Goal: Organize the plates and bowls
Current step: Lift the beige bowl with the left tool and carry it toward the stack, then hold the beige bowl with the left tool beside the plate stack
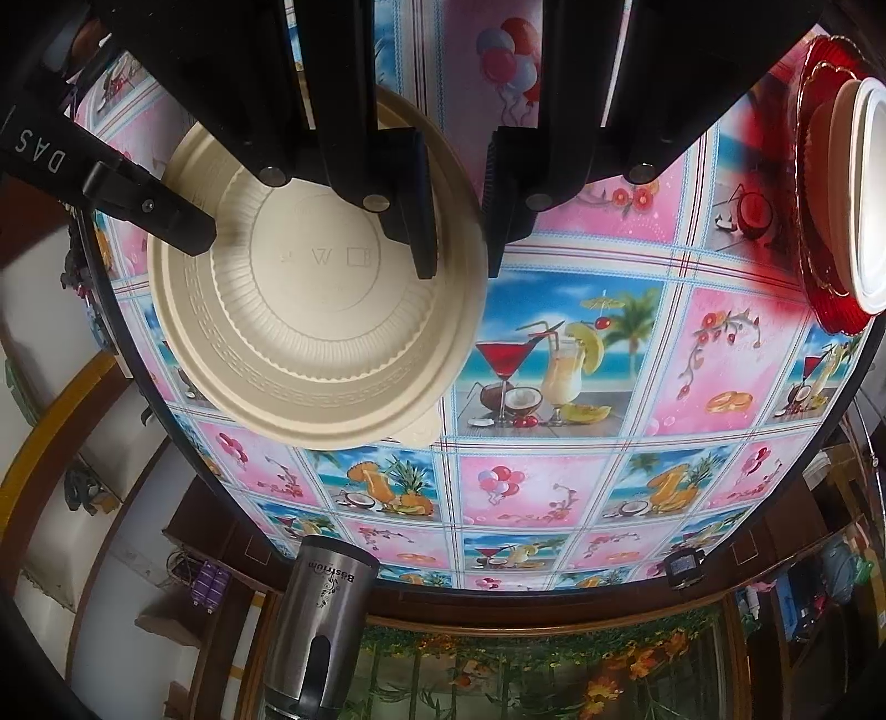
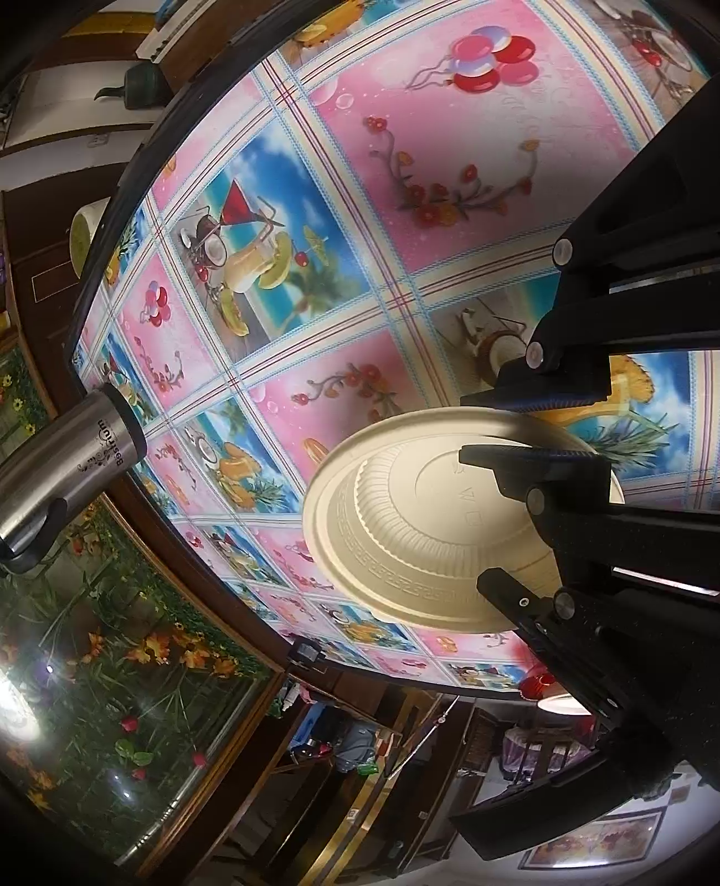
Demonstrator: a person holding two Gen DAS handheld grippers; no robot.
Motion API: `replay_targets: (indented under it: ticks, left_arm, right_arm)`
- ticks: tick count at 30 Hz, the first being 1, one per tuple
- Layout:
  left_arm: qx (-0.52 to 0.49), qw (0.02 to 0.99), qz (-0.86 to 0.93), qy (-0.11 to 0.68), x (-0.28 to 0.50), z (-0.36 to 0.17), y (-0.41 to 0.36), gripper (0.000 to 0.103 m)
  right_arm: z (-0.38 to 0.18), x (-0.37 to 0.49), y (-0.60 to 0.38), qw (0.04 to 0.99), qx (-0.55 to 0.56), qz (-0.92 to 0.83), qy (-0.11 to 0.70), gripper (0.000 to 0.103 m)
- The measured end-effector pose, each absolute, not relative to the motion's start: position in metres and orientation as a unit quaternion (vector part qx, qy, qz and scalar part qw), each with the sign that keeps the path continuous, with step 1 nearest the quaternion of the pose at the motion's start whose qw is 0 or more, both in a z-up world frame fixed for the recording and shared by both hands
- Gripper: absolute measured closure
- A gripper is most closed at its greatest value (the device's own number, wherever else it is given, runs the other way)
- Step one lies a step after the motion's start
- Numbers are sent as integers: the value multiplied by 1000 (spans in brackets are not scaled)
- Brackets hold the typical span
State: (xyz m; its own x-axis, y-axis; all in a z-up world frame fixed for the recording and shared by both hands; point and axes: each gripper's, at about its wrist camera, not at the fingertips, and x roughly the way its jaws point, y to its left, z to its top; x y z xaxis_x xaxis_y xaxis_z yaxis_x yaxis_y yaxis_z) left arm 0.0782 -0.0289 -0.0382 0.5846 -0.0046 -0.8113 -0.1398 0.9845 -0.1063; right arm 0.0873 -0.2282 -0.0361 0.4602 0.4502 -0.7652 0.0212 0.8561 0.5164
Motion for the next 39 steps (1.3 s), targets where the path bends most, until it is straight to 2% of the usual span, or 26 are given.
replay_targets:
  ticks: [39]
  left_arm:
    - [-102, 895, 38, 432, 36, -23, -6, 90]
  right_arm:
    - [-22, 53, -210, 838, 209, 150, 481, 92]
